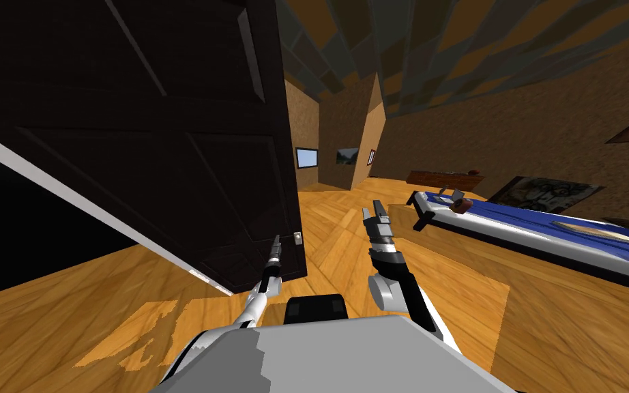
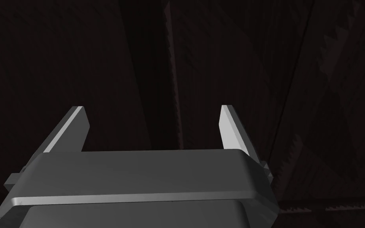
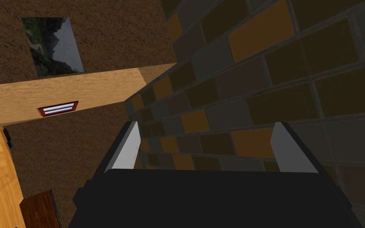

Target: Push the door open

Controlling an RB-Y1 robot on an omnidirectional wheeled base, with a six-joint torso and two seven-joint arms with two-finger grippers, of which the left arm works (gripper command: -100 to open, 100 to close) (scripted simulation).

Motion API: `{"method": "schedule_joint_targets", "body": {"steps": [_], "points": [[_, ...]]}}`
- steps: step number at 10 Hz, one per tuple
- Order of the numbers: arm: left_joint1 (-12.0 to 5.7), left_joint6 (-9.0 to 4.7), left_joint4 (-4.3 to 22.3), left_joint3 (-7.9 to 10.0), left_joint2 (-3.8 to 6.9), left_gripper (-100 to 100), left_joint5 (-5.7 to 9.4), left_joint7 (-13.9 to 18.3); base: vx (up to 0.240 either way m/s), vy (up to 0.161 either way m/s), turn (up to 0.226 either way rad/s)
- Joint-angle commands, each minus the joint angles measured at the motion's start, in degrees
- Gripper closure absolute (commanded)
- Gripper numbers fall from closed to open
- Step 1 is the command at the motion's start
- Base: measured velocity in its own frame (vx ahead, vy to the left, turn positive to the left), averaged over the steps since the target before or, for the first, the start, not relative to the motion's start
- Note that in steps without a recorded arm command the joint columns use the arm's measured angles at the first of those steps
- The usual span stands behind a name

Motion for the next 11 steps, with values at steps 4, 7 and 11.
{"method": "schedule_joint_targets", "body": {"steps": [4,7,11], "points": [[0.12,-0.53,0.6,0.23,-1.95,-100,0.12,0.1,0.094,-0.121,-0.019],[0.79,-0.02,-1.0,0.19,-3.72,-100,0.08,0.2,0.041,-0.107,-0.005],[0.79,-0.02,-1.0,0.19,-3.72,100,0.08,0.2,-0.007,0.013,-0.011]]}}
